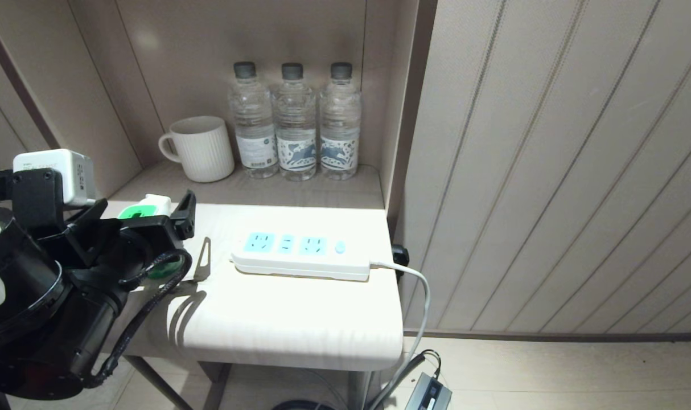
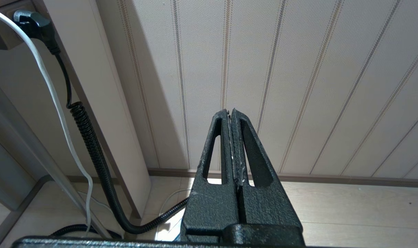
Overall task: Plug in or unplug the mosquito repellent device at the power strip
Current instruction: Pick up the mosquito repellent liquid
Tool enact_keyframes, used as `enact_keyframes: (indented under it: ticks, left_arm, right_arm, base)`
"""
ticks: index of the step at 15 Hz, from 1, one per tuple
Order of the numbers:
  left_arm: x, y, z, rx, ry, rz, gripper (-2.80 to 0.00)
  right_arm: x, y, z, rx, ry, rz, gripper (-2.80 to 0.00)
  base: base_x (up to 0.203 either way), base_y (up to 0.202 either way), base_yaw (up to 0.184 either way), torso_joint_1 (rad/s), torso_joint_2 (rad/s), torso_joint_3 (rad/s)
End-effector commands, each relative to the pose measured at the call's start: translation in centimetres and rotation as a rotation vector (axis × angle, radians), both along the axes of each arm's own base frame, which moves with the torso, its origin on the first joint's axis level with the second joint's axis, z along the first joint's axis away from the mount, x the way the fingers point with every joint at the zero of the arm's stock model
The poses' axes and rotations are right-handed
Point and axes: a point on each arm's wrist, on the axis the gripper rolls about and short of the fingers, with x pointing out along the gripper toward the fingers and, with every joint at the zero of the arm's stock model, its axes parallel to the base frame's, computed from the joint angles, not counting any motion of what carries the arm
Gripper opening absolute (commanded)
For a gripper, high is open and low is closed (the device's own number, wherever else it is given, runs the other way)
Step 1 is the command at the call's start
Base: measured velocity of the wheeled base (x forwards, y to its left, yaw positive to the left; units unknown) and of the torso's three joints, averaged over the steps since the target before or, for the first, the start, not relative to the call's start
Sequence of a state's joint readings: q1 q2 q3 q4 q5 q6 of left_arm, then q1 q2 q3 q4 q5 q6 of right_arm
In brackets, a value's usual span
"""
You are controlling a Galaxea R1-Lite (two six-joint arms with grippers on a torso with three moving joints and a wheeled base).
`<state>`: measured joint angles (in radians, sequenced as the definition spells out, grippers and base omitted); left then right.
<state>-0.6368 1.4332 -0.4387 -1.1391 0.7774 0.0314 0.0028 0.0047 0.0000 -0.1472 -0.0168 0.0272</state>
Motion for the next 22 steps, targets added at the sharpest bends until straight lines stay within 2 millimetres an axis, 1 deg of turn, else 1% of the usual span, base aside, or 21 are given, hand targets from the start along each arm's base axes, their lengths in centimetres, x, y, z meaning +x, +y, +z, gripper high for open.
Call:
enact_keyframes:
  ticks: [1,6,7,22]
  left_arm:
    - [0.03,0.0,0.07,-0.004,-0.005,0.005,0.0]
    - [0.06,-0.03,-0.01,-0.002,-0.002,0.005,0.0]
    - [0.04,-0.01,0.01,-0.002,-0.003,0.005,-2.8]
    - [-0.27,0.22,0.39,-0.011,-0.017,0.005,-2.8]
  right_arm:
    - [0.0,0.0,0.02,0.0,-0.002,0.0,-2.8]
    - [0.0,0.0,0.0,0.0,0.0,0.0,-2.8]
    - [0.0,0.0,0.02,0.0,-0.002,0.0,-2.8]
    - [0.0,0.0,0.02,-0.001,-0.002,0.002,-2.8]
  base:
    - [0.0,0.0,0.0,0.0,0.0,0.0]
    - [0.0,0.0,0.0,0.0,0.0,0.0]
    - [0.0,0.0,0.0,0.0,0.0,0.0]
    - [0.0,0.0,0.0,0.0,0.0,0.0]
